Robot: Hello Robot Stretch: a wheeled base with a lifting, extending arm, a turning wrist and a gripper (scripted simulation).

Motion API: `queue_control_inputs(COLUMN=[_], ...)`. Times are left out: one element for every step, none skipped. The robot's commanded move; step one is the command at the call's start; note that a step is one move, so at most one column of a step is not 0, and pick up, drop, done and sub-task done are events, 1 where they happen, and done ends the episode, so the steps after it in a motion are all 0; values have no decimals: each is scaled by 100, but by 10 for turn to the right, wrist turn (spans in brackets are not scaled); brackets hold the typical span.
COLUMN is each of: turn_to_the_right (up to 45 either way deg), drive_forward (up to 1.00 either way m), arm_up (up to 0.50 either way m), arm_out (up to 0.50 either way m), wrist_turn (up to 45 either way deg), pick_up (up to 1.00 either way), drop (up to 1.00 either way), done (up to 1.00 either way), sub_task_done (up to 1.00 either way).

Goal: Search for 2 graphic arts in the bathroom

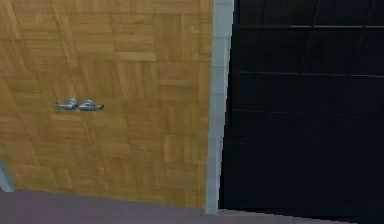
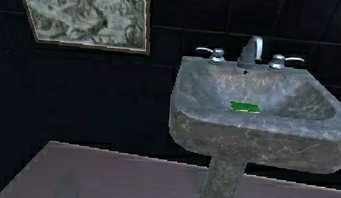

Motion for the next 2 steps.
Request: queue_control_inputs(turn_to_the_right=[90, 0], drive_forward=[0, 40], arm_up=[0, 0], arm_out=[0, 0], wrist_turn=[0, 0], pick_up=[0, 0], drop=[0, 0], done=[0, 0], sub_task_done=[0, 0])
